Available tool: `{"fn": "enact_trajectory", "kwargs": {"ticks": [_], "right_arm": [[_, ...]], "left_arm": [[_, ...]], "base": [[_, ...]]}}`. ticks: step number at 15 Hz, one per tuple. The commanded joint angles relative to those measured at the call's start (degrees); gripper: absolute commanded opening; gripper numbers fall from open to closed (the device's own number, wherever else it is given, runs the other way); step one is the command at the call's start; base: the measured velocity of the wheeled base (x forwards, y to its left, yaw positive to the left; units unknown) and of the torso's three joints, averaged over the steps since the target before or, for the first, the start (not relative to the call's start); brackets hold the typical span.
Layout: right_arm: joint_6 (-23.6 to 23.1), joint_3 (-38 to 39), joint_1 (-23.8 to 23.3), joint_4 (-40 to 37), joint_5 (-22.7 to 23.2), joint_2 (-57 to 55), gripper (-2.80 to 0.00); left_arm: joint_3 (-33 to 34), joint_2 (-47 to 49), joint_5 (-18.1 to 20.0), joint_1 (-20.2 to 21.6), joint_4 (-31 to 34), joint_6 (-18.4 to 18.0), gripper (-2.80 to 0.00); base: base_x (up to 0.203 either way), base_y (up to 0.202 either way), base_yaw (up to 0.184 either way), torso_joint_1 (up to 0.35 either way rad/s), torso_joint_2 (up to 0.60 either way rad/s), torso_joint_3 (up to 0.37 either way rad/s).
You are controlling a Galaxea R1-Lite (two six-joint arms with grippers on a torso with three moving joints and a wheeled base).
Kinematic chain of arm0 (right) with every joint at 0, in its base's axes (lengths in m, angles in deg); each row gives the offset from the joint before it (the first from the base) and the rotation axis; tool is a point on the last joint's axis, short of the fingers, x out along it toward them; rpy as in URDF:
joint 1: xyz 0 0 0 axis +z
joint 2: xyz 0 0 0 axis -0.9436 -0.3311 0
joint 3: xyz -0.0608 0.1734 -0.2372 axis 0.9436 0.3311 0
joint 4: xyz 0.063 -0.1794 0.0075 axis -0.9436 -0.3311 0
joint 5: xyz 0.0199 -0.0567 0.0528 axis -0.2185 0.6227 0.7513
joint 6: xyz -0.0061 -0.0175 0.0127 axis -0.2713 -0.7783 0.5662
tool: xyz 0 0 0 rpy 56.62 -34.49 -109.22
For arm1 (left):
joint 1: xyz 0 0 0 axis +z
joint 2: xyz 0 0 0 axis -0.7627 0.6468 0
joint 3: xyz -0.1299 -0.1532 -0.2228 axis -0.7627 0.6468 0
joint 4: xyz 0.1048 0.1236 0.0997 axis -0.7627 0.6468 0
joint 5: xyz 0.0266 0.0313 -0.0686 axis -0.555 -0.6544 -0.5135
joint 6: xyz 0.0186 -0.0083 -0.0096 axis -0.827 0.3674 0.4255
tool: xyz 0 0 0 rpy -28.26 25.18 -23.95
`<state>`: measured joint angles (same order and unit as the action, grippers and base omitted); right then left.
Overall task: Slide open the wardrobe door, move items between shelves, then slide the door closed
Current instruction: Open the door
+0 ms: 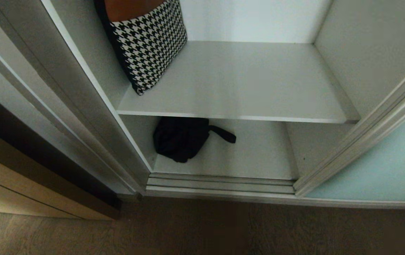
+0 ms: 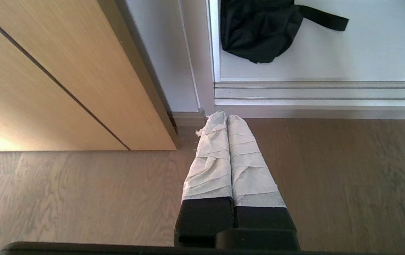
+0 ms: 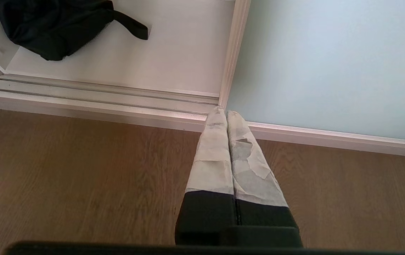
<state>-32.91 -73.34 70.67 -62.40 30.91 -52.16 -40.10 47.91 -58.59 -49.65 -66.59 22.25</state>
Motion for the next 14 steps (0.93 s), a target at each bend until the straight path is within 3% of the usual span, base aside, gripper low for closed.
{"fn": "enact_trajectory", "kwargs": {"ticks": [1, 14], "right_arm": [[-0.04, 0.0, 0.0, 0.0, 0.0, 0.01, -2.8], [-0.02, 0.08, 0.0, 0.05, 0.0, 0.01, -2.8]], "left_arm": [[-0.02, 0.24, 0.08, 0.04, -0.08, 0.32, -2.8], [0.18, 0.15, -0.29, 0.04, -0.75, 1.03, -2.8]], "base": [[0.0, 0.0, 0.0, 0.0, 0.0, 0.0], [0.0, 0.0, 0.0, 0.0, 0.0, 0.0]]}}
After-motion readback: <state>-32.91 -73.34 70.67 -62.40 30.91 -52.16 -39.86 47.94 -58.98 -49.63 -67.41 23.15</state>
